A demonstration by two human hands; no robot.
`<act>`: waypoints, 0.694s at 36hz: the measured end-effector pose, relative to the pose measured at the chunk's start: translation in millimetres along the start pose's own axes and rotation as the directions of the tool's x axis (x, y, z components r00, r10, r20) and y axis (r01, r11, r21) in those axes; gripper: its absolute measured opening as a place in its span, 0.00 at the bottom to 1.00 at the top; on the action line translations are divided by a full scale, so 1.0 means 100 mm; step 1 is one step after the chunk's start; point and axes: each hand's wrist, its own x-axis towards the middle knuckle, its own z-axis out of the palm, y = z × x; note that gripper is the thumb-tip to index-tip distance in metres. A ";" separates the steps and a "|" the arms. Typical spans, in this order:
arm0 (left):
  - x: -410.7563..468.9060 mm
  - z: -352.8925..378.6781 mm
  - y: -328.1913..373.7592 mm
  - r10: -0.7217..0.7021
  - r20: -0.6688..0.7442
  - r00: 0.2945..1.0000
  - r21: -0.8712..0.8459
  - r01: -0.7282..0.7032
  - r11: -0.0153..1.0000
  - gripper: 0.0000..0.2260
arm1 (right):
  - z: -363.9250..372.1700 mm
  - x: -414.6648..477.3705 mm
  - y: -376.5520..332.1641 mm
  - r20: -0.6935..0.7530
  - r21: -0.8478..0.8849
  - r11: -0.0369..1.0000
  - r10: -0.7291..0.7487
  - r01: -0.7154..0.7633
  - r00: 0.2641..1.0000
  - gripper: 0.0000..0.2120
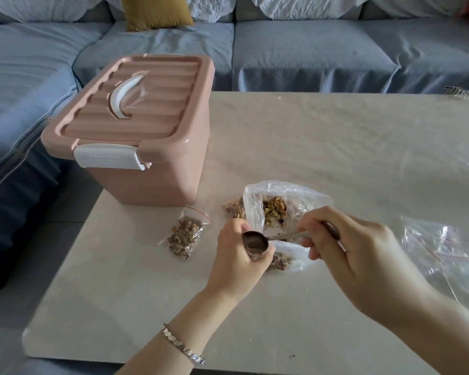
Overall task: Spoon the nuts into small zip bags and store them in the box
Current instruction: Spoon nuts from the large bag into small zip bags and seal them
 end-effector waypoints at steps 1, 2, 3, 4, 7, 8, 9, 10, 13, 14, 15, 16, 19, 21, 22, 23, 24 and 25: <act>-0.01 0.00 0.00 0.006 -0.001 1.000 0.011 -0.006 1.000 0.15 | 0.01 -0.01 0.01 0.005 0.003 1.000 0.005 -0.005 1.000 0.18; -0.01 -0.01 0.00 0.012 -0.002 1.000 0.015 -0.012 1.000 0.15 | 0.00 -0.02 0.01 -0.002 0.010 1.000 0.003 -0.003 1.000 0.17; -0.02 -0.02 0.00 0.018 -0.001 1.000 0.013 -0.017 1.000 0.15 | -0.02 -0.02 0.02 -0.025 0.020 1.000 -0.003 0.004 1.000 0.17; -0.02 -0.02 -0.01 0.019 0.004 1.000 0.011 -0.019 1.000 0.14 | -0.06 -0.02 0.02 -0.061 0.034 0.999 -0.010 0.012 0.998 0.16; -0.03 -0.05 -0.03 -0.005 0.022 1.000 0.006 0.005 1.000 0.15 | -0.17 -0.01 0.06 -0.202 0.096 0.995 0.021 -0.002 0.979 0.14; -0.03 -0.07 -0.03 -0.016 0.024 1.000 -0.002 0.016 1.000 0.15 | -0.20 -0.02 0.09 -0.244 0.110 0.994 0.049 -0.023 0.968 0.13; -0.03 -0.08 -0.02 -0.029 0.025 0.999 -0.012 0.029 0.999 0.15 | -0.22 -0.03 0.12 -0.279 0.119 0.992 0.081 -0.049 0.957 0.12; -0.04 -0.10 -0.02 -0.040 0.023 0.999 -0.021 0.041 0.999 0.15 | -0.22 -0.04 0.17 -0.304 0.132 0.988 0.123 -0.086 0.945 0.11; -0.04 -0.16 0.00 -0.062 0.007 0.998 -0.024 0.062 0.998 0.15 | -0.16 -0.11 0.37 -0.330 0.263 0.930 0.336 -0.256 0.882 0.11; -0.04 -0.17 0.00 -0.070 0.007 0.998 -0.015 0.070 0.997 0.15 | -0.11 -0.13 0.46 -0.319 0.322 0.892 0.419 -0.318 0.850 0.10; -0.05 -0.19 0.01 -0.081 0.009 0.997 -0.008 0.081 0.997 0.15 | -0.05 -0.17 0.55 -0.296 0.379 0.844 0.500 -0.380 0.814 0.12; -0.04 -0.21 0.00 -0.093 0.012 0.996 -0.011 0.093 0.996 0.15 | 0.02 -0.20 0.63 -0.262 0.435 0.787 0.575 -0.437 0.775 0.13; -0.05 -0.26 -0.03 -0.101 -0.023 0.995 -0.011 0.100 0.995 0.16 | 0.21 -0.29 0.77 -0.120 0.583 0.599 0.732 -0.549 0.671 0.13; -0.06 -0.32 -0.03 -0.117 -0.083 0.990 0.039 0.120 0.992 0.16 | 0.29 -0.33 0.80 -0.041 0.637 0.497 0.785 -0.589 0.619 0.12; -0.05 -0.36 -0.04 -0.126 -0.125 0.984 0.072 0.136 0.988 0.16 | 0.32 -0.34 0.81 -0.012 0.646 0.464 0.800 -0.606 0.599 0.11; -0.03 -0.41 -0.02 -0.137 -0.174 0.975 0.105 0.157 0.982 0.15 | 0.34 -0.36 0.82 0.007 0.645 0.444 0.810 -0.622 0.586 0.10; 0.00 -0.47 -0.02 -0.157 -0.226 0.961 0.136 0.191 0.972 0.15 | 0.35 -0.38 0.84 0.016 0.636 0.438 0.815 -0.636 0.579 0.09; 0.03 -0.54 -0.02 -0.182 -0.279 0.943 0.161 0.233 0.959 0.15 | 0.36 -0.40 0.86 0.019 0.616 0.446 0.816 -0.650 0.577 0.07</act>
